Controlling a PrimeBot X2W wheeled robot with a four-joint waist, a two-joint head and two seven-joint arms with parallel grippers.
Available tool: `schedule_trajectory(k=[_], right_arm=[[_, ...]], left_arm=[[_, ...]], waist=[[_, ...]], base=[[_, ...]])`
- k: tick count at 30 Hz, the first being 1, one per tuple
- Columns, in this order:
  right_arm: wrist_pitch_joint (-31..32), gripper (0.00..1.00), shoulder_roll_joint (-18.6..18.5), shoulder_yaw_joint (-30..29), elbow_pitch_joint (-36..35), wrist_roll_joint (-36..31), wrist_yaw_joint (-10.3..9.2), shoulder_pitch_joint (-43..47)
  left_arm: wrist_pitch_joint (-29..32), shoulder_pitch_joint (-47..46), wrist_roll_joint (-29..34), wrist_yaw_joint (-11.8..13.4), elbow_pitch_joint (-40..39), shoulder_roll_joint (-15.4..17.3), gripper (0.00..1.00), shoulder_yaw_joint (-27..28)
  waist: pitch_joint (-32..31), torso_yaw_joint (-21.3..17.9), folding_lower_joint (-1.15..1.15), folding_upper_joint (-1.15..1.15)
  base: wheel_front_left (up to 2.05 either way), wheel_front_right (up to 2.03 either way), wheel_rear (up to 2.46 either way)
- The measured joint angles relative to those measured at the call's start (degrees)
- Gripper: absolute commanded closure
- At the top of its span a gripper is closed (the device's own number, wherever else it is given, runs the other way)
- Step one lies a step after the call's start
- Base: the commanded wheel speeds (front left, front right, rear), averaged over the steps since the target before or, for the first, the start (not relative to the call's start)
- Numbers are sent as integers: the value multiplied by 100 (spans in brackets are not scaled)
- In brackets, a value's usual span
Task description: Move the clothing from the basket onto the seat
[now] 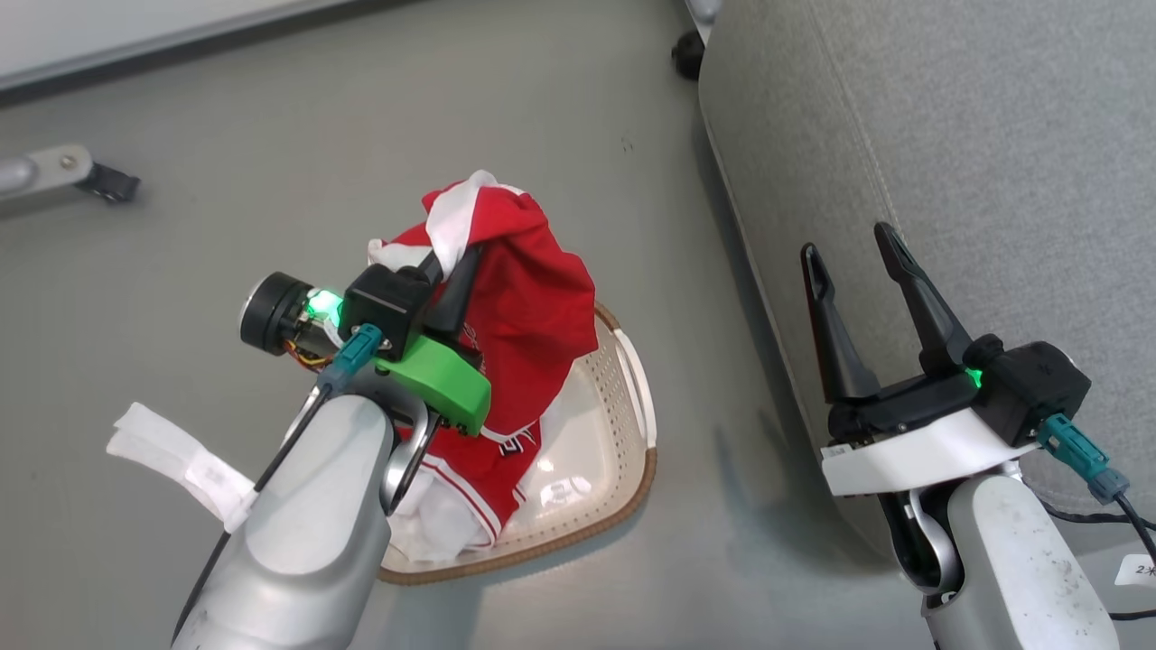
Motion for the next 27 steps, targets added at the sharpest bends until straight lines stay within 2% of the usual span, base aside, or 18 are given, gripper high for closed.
schedule_trajectory(k=[10,27], right_arm=[[0,0,0,16,73,81,0,210],[0,0,-1,21,119,252,0,477]], left_arm=[[-1,85,18,-27,-1055,-187,100,268],[-1,-130,18,-74,-1797,-311,100,97]], waist=[[-681,167,0,0],[-1246,128,0,0]], base=[[0,0,0],[0,0,0]])
